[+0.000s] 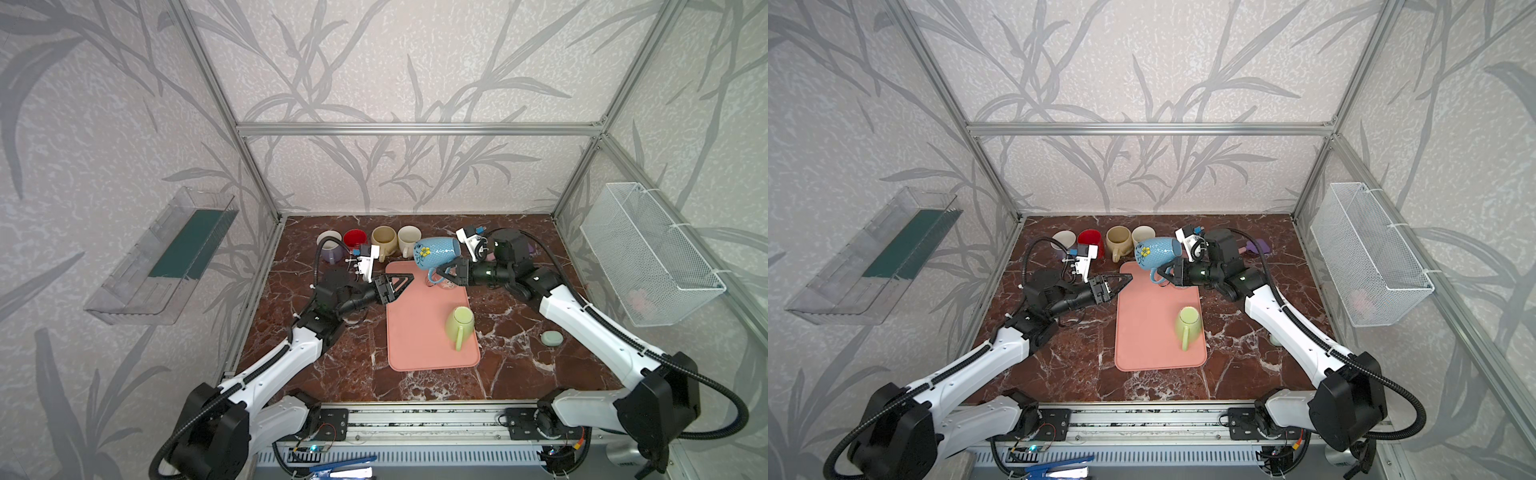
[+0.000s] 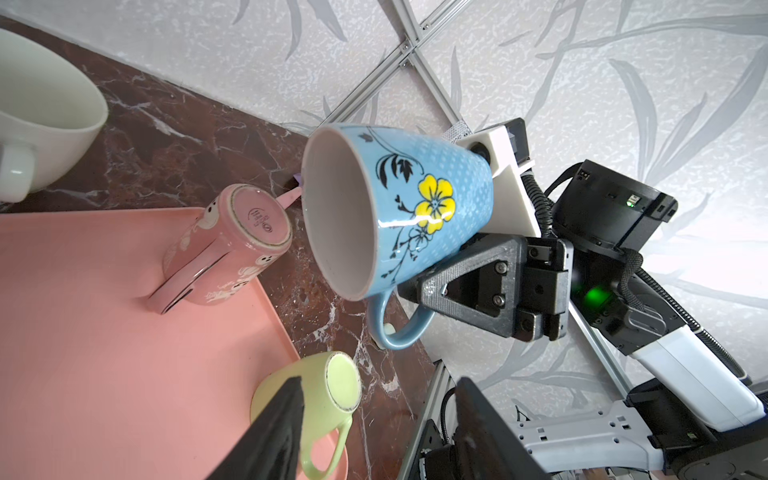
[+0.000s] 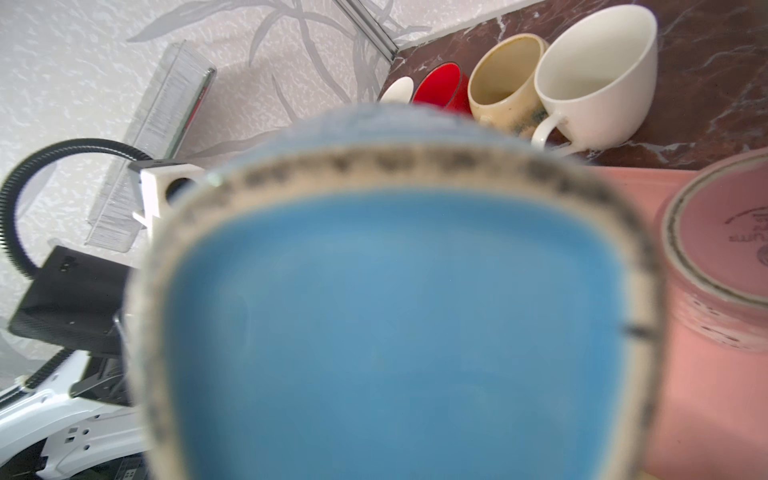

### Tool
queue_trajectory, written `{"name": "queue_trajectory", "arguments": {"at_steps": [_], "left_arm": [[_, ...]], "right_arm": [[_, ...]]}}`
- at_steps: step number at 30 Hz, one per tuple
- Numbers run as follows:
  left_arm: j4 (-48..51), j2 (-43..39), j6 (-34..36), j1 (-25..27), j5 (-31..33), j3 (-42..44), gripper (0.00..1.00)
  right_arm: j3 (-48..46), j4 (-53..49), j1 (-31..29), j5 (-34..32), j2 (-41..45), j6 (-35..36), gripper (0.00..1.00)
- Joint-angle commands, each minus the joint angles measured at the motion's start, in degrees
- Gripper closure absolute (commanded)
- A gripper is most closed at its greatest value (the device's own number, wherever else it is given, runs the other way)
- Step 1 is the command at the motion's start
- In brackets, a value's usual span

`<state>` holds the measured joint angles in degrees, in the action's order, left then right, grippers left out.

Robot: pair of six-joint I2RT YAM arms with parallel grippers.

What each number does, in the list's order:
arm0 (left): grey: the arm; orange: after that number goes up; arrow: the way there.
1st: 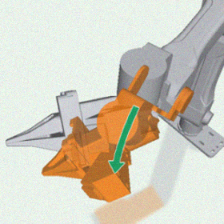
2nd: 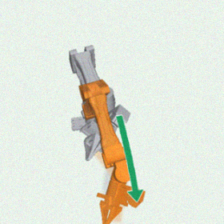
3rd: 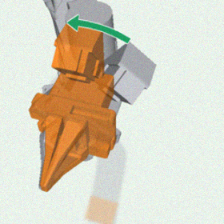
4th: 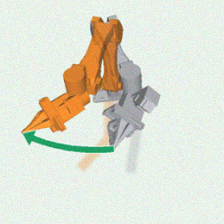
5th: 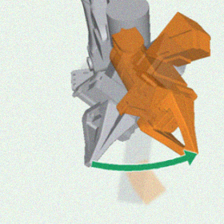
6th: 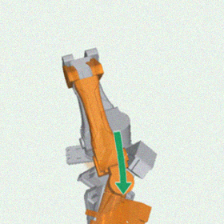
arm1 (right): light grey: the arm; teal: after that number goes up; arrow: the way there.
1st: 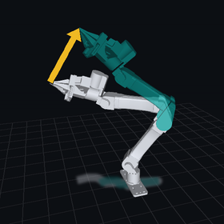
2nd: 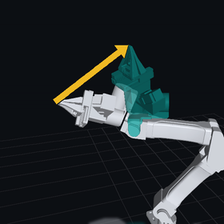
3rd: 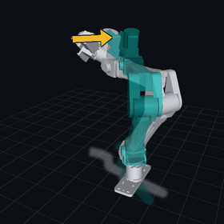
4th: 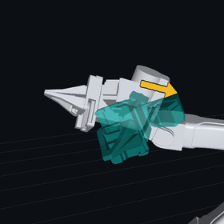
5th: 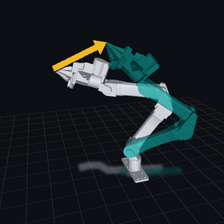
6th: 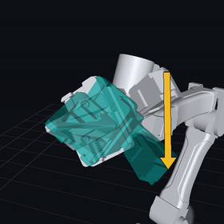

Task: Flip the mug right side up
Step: 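Close the left gripper on the blue mug while the right gripper holds it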

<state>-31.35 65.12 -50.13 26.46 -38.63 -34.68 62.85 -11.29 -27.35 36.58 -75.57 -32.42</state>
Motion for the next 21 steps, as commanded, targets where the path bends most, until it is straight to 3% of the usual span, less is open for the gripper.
{"name": "queue_trajectory", "arguments": {"at_steps": [1,21], "left_arm": [[-12.45,2.02,-4.47,0.98,-2.51,0.42,0.43],[-30.90,13.78,-12.19,5.10,-5.55,-5.99,0.57]], "right_arm": [[1.38,7.61,0.37,3.90,2.53,-1.05,1.00],[-2.62,18.41,0.43,12.37,6.02,-5.04,1.00]]}}
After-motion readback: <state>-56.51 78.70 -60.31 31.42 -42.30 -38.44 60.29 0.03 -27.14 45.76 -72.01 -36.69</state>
